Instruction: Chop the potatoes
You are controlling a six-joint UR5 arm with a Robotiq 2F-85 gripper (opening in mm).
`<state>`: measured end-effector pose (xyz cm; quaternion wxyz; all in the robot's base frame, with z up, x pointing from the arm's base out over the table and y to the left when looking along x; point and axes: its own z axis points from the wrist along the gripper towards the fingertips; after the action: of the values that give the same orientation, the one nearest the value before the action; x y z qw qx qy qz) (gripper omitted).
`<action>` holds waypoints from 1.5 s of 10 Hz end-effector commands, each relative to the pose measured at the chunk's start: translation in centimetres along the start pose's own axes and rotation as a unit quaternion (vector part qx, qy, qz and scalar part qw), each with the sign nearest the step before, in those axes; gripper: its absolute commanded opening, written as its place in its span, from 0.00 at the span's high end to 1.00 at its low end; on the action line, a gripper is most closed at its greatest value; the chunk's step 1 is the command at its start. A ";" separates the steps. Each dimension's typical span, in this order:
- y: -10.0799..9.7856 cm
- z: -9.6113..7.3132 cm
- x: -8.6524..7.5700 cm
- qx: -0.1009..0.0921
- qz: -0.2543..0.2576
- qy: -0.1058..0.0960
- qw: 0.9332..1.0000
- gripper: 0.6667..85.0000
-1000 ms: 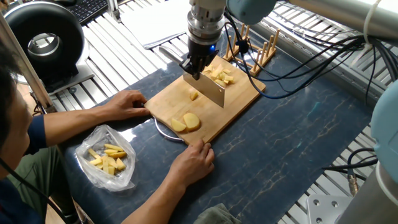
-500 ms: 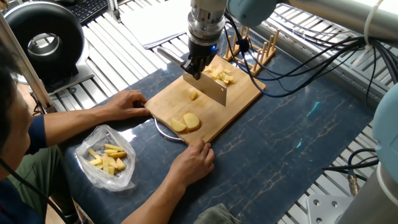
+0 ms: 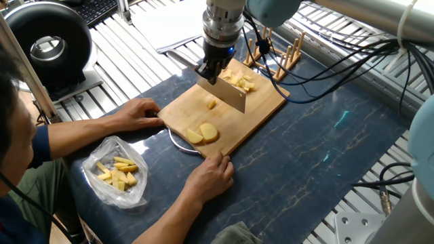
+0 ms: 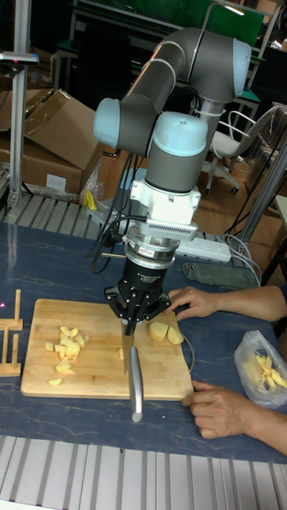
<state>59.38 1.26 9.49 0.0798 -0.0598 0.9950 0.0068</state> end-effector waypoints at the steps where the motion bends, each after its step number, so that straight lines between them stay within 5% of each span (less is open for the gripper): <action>1: 0.3 -0.2 0.0 -0.005 -0.028 0.002 1.000 1.00; 15: 0.4 0.8 -0.4 -0.020 -0.035 -0.016 0.999 1.00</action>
<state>59.73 1.66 8.84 0.0899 -0.0979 0.9910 0.0164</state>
